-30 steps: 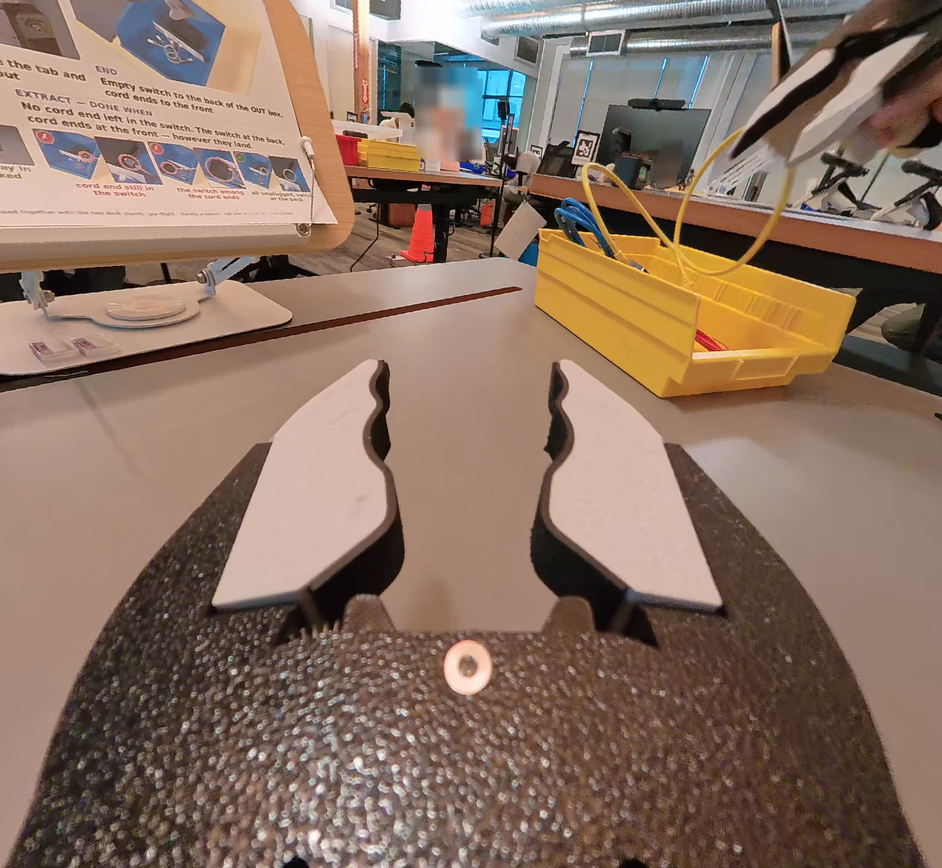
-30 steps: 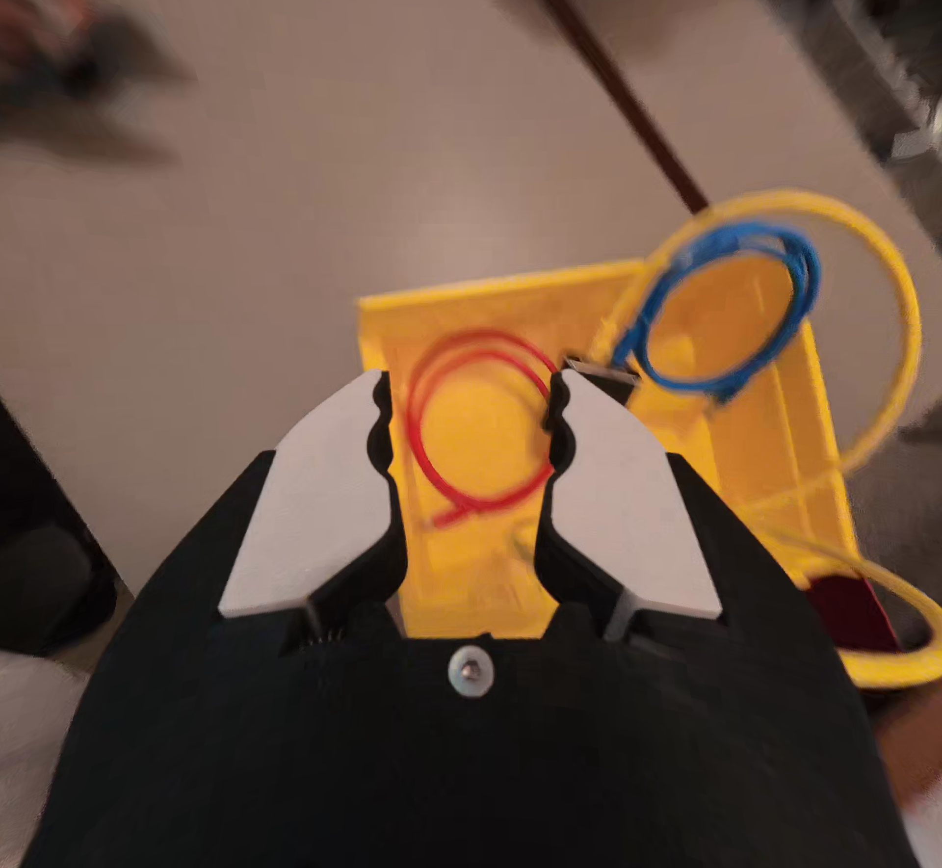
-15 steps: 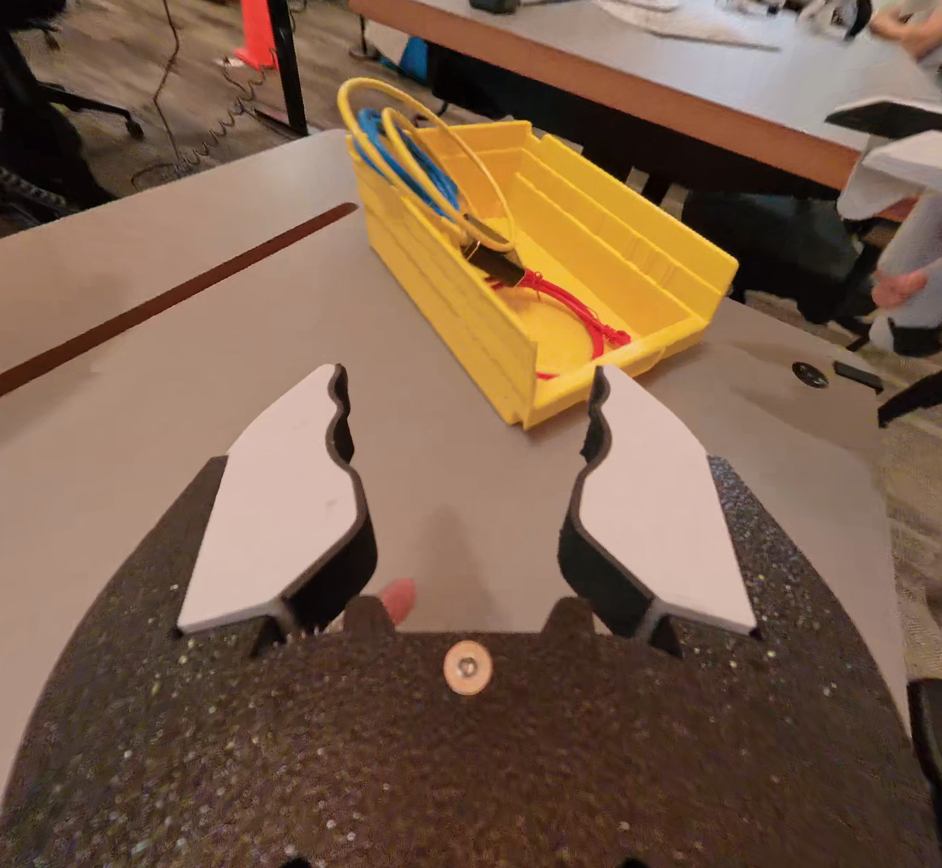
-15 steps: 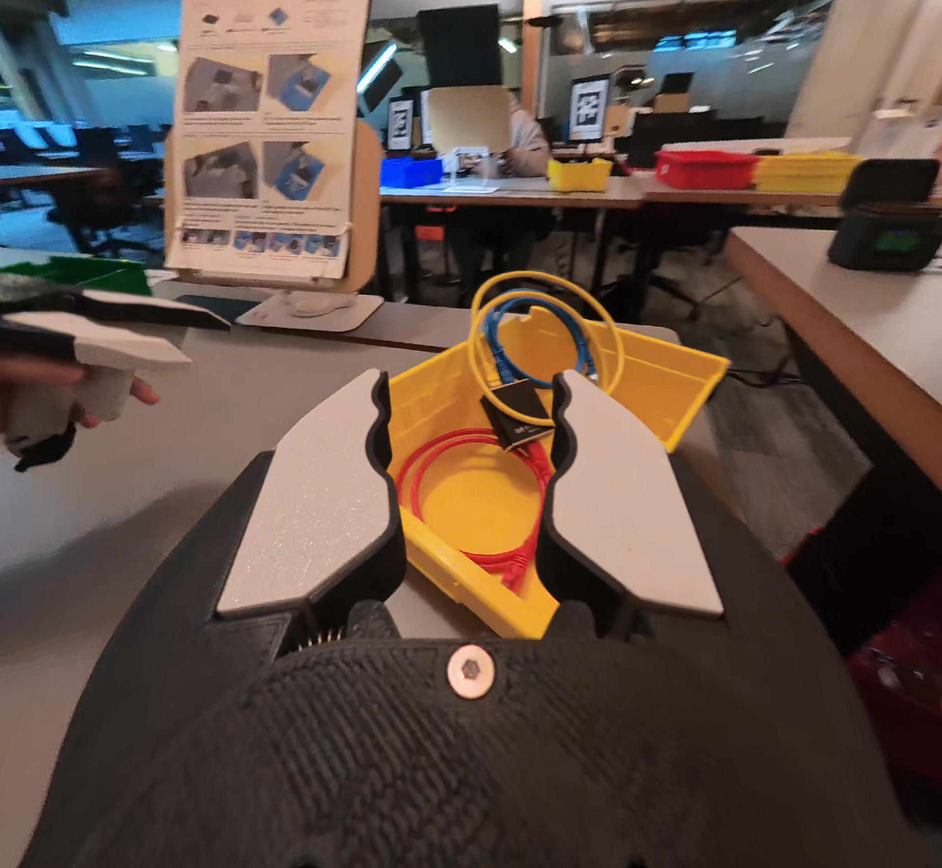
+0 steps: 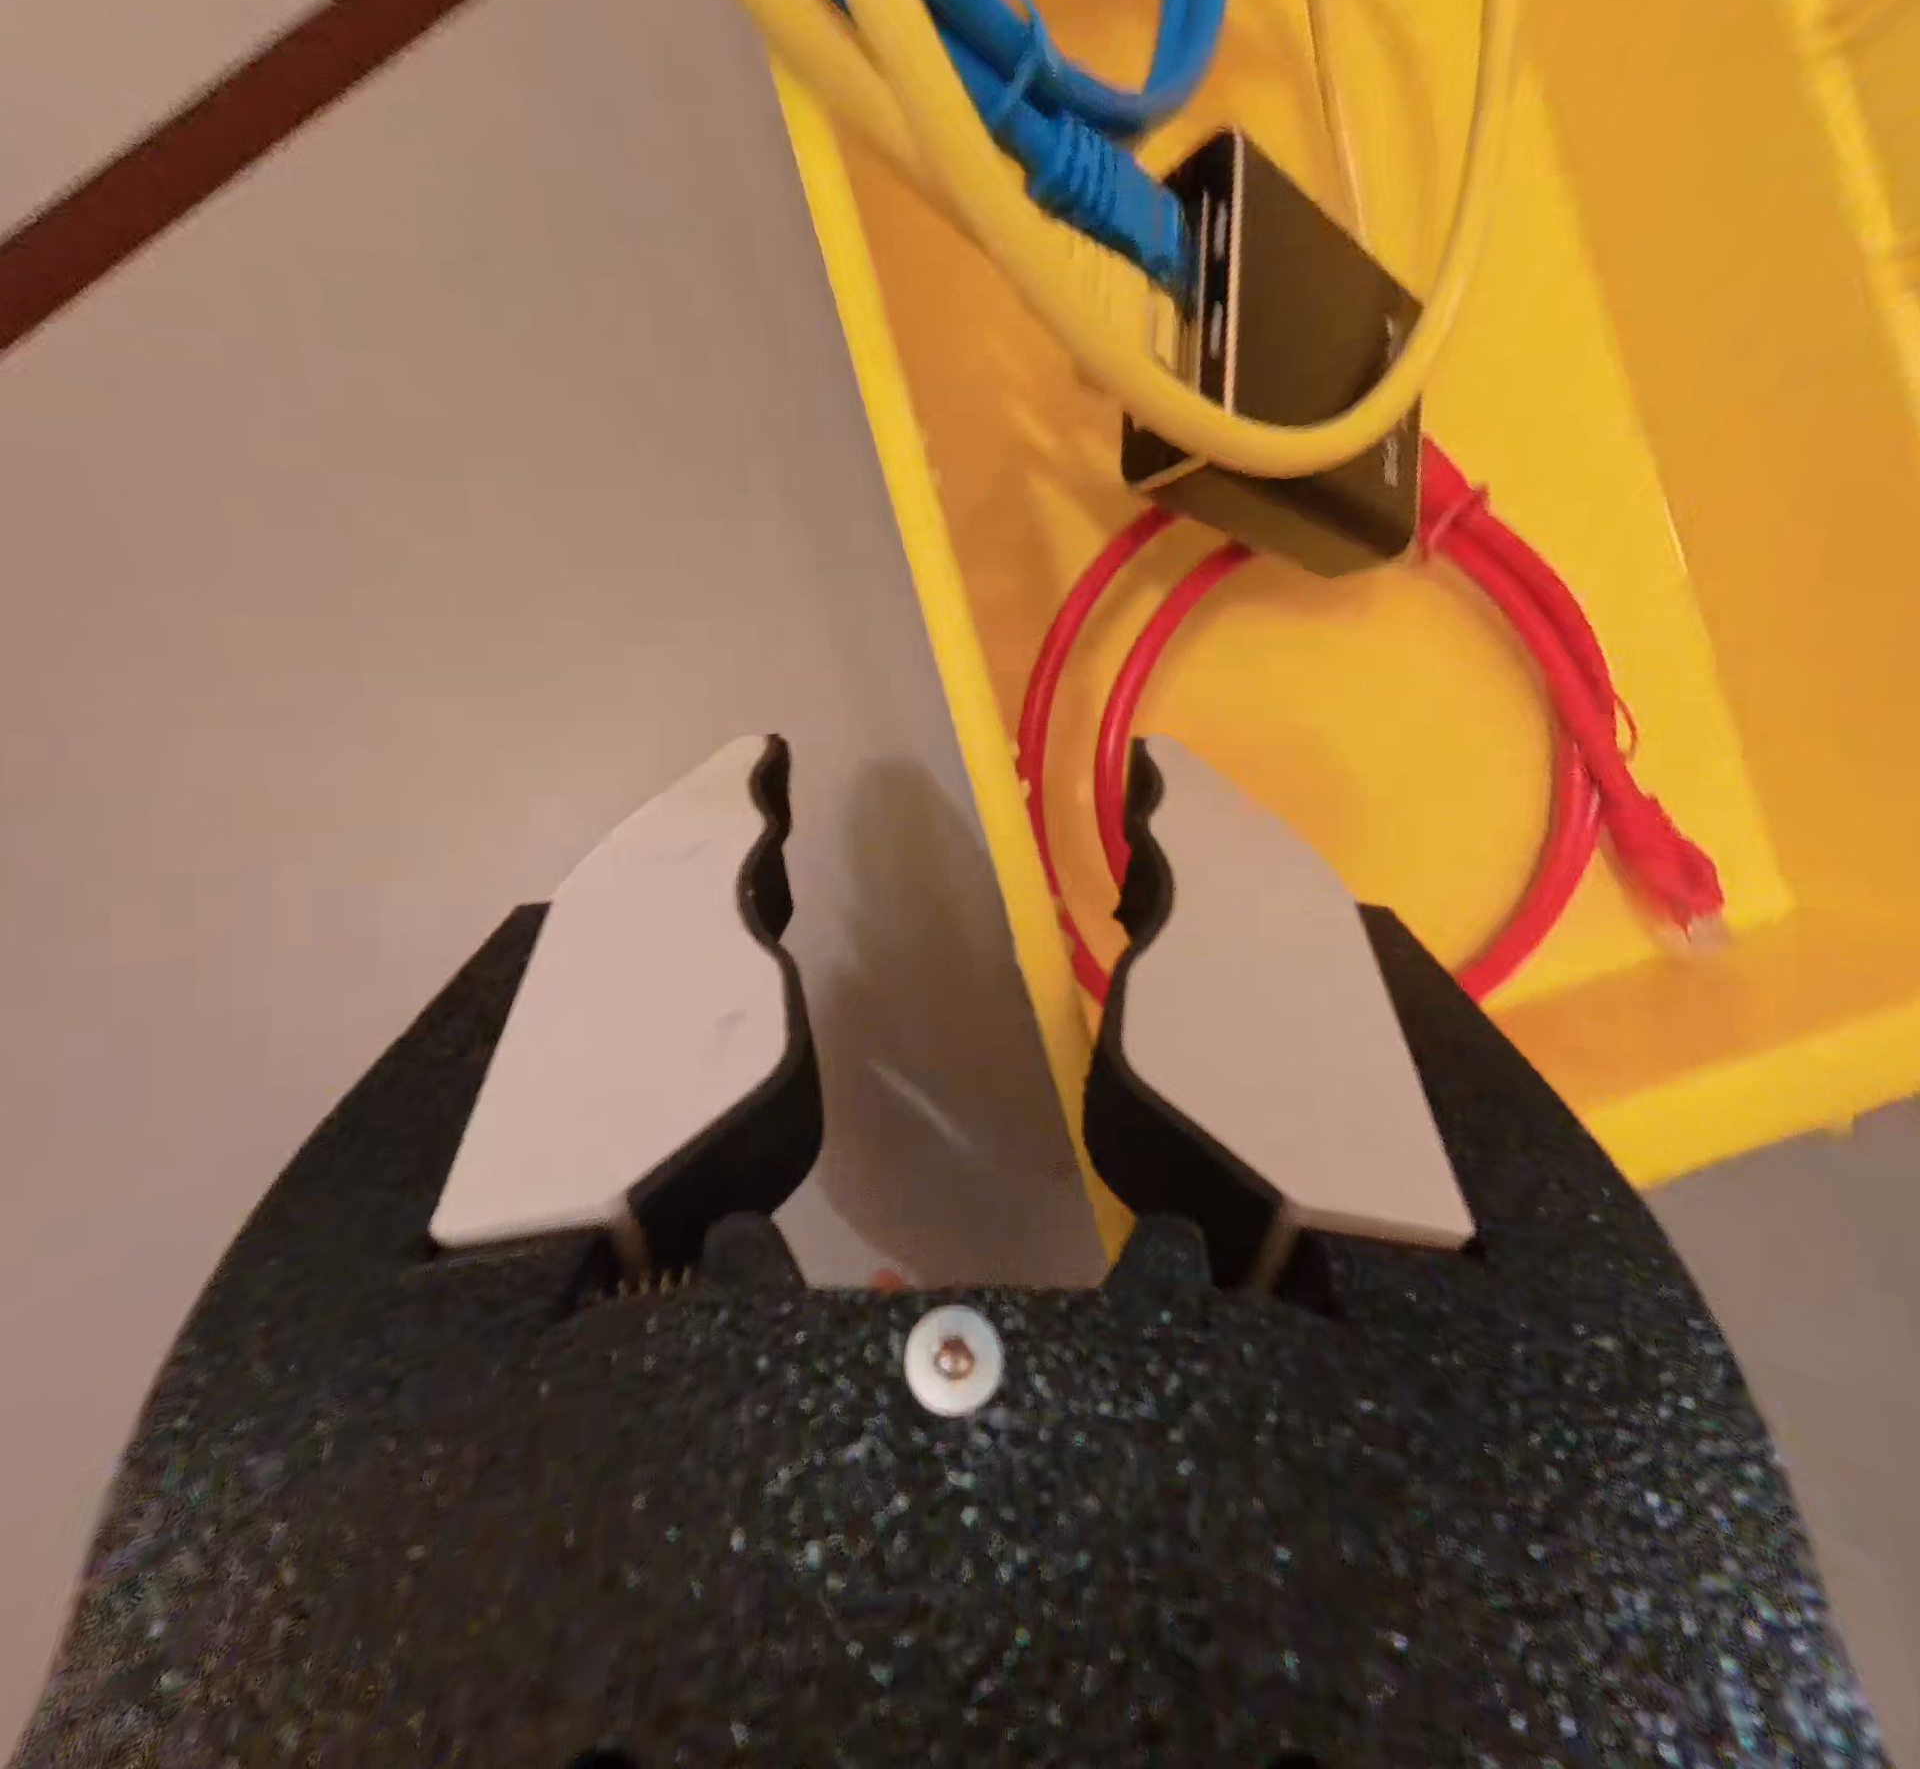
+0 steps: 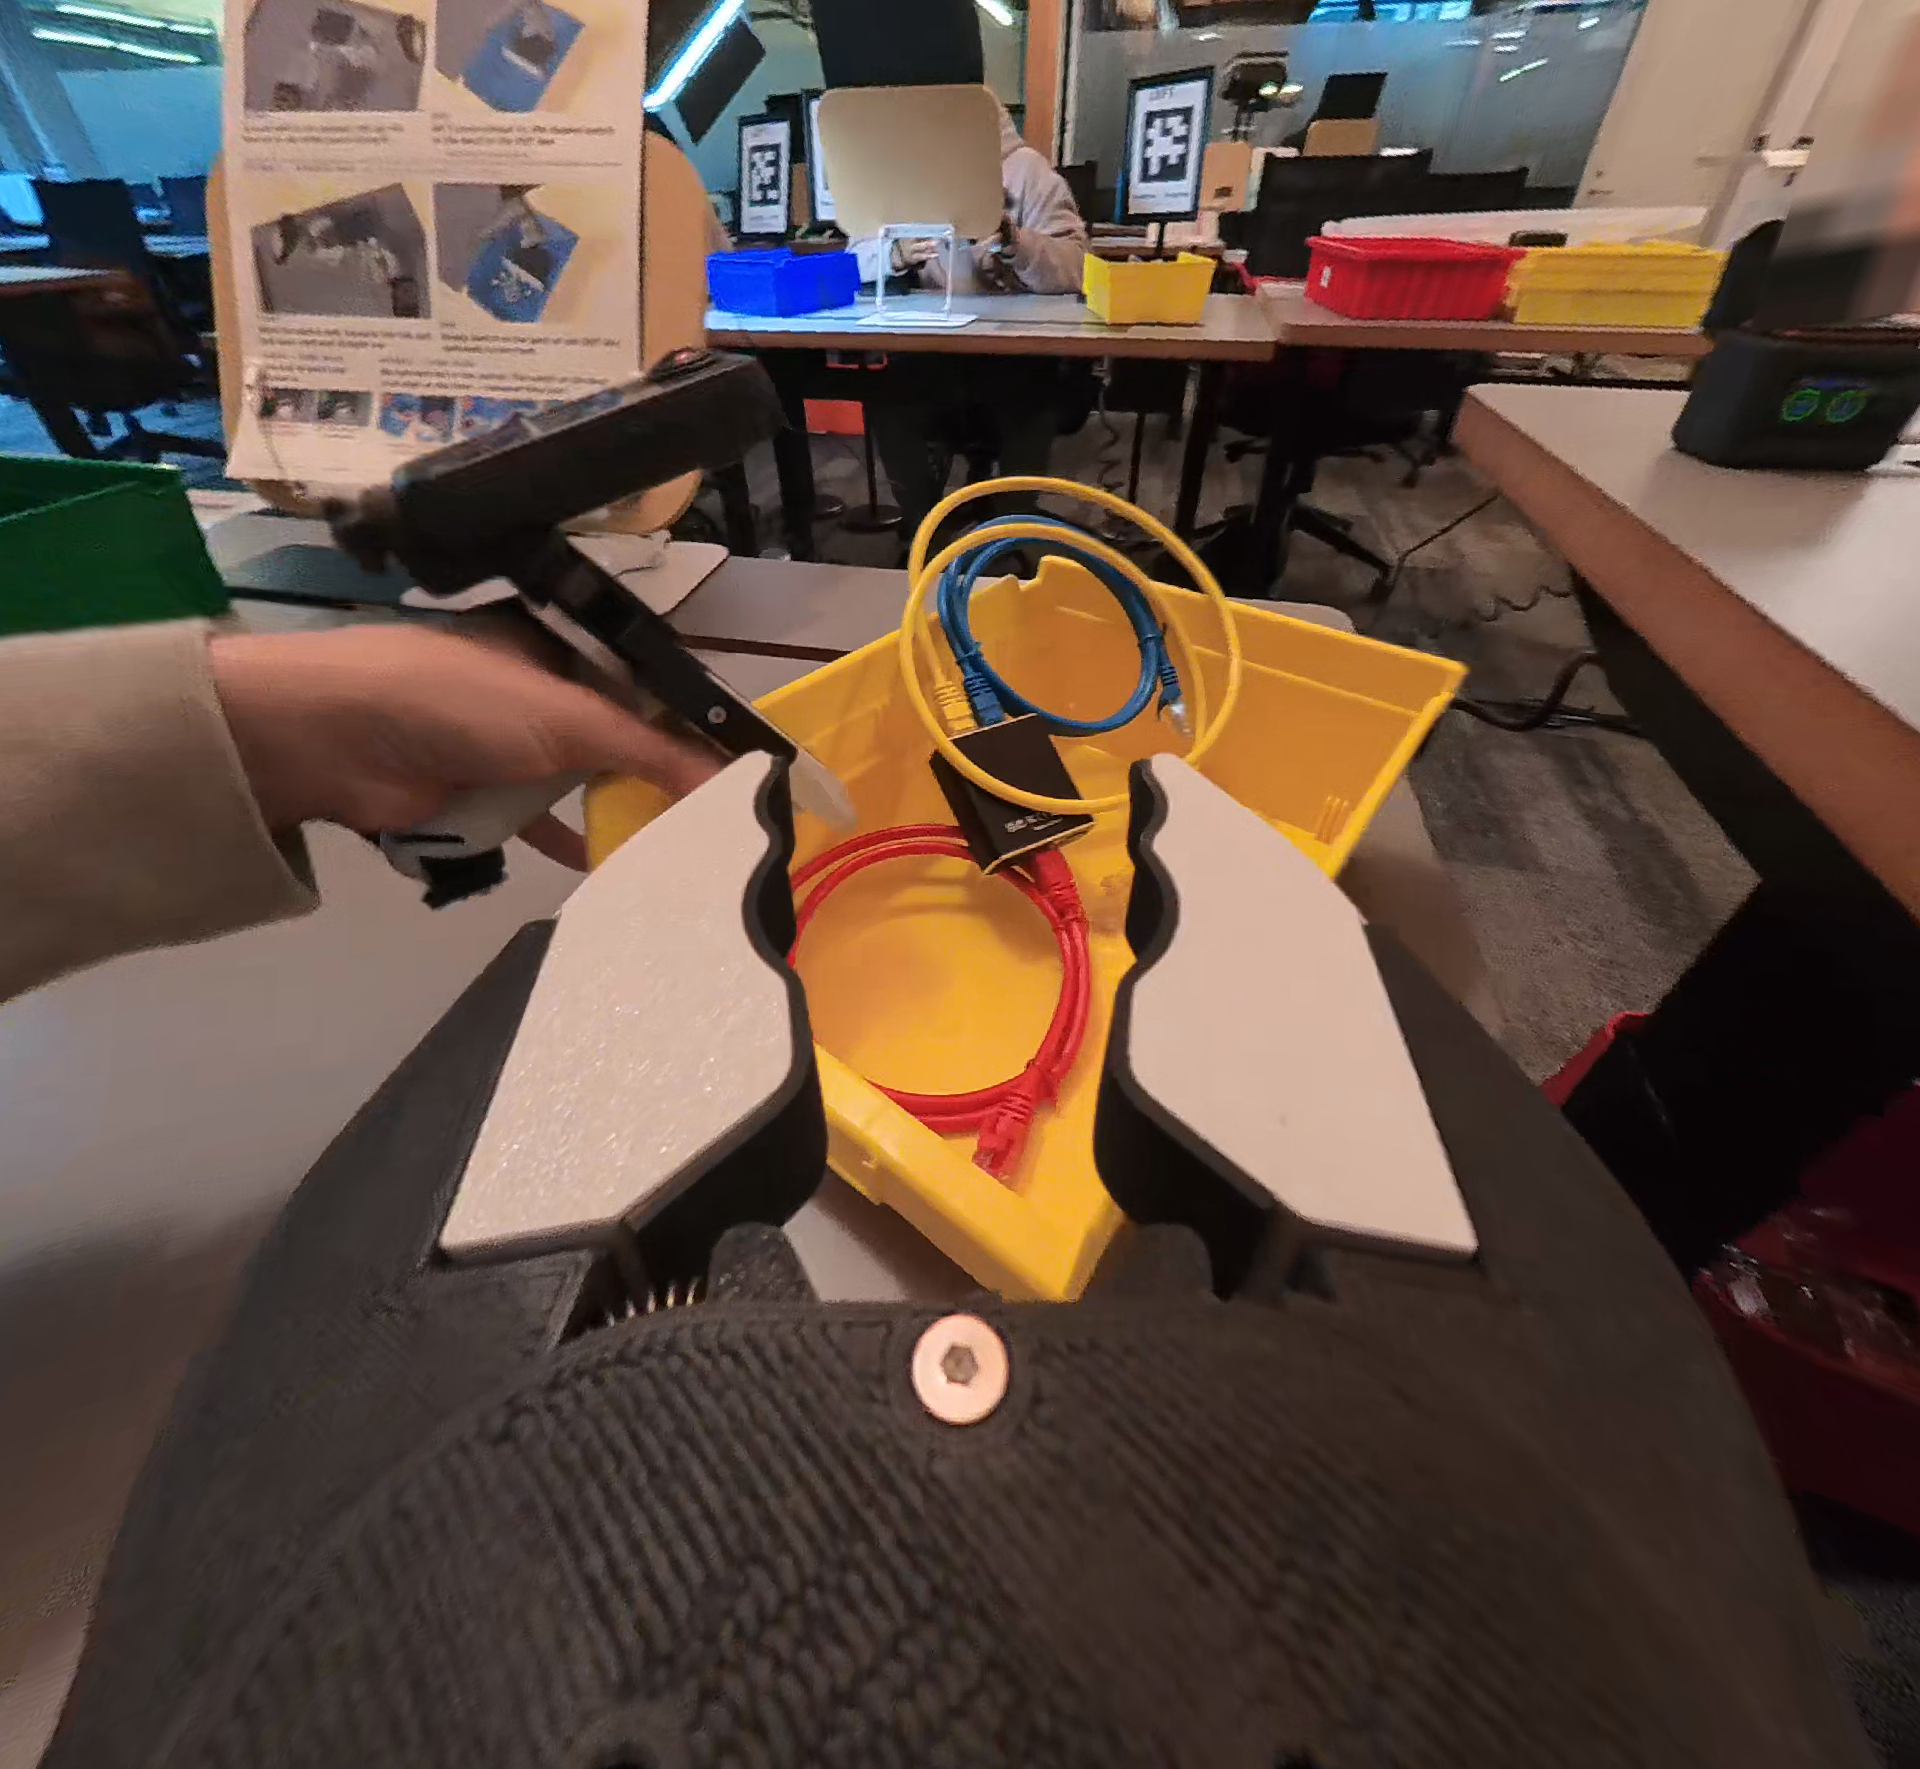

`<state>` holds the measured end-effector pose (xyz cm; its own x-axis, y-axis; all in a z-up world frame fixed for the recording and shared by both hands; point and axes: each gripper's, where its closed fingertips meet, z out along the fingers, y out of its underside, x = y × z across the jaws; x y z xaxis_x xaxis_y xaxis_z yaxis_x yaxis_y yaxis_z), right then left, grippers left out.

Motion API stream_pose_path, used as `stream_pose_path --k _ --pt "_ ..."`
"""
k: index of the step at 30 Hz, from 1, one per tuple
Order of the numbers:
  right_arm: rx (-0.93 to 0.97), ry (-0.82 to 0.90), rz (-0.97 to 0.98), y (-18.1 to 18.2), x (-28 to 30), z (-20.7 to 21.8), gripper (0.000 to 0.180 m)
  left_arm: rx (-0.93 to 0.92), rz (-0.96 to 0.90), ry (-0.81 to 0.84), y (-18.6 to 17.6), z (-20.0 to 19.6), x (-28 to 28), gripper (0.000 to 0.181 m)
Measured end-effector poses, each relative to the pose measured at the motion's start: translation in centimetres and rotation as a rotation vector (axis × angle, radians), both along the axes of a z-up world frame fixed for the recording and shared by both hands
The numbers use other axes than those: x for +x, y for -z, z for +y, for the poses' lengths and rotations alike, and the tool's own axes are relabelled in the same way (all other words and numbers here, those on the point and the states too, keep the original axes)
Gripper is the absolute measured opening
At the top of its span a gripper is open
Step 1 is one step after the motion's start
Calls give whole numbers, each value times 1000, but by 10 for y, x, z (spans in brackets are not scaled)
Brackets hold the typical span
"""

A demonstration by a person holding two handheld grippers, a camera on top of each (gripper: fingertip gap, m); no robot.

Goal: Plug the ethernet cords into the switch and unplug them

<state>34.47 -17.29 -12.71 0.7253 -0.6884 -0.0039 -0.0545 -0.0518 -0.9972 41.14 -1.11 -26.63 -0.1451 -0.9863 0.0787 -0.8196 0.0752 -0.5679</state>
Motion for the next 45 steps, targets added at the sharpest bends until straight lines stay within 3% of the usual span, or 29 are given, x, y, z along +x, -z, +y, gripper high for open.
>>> stream_pose_path --k 3,6,12,15,19,25,33,35,38,45 --pt "17 63 -6 0 7 -13 59 87 -105 -9 -4 6 11 25" --pt "75 50 34 2 8 -11 57 105 -161 17 -9 7 11 8" --pt "26 14 2 -3 -1 9 52 68 -165 -8 -9 47 -36 7" --pt "-16 -56 -2 -4 -13 36 54 72 -160 -5 -10 84 -94 7" --pt "-98 -157 -24 -6 -40 88 72 64 -156 -14 -9 144 -202 7" --pt "-63 -457 27 -10 -123 215 77 48 -124 -82 -11 244 -393 7" --pt "17 -725 211 -17 -219 468 86 -44 -40 -297 -10 341 -590 7" --pt "-83 -686 264 3 -234 529 99 -44 -46 -383 -10 361 -625 7" --pt "-166 -604 315 30 -246 595 103 -5 -52 -535 -10 392 -670 7" --pt "-374 -390 336 89 -234 659 105 101 -102 -838 -11 444 -731 7"
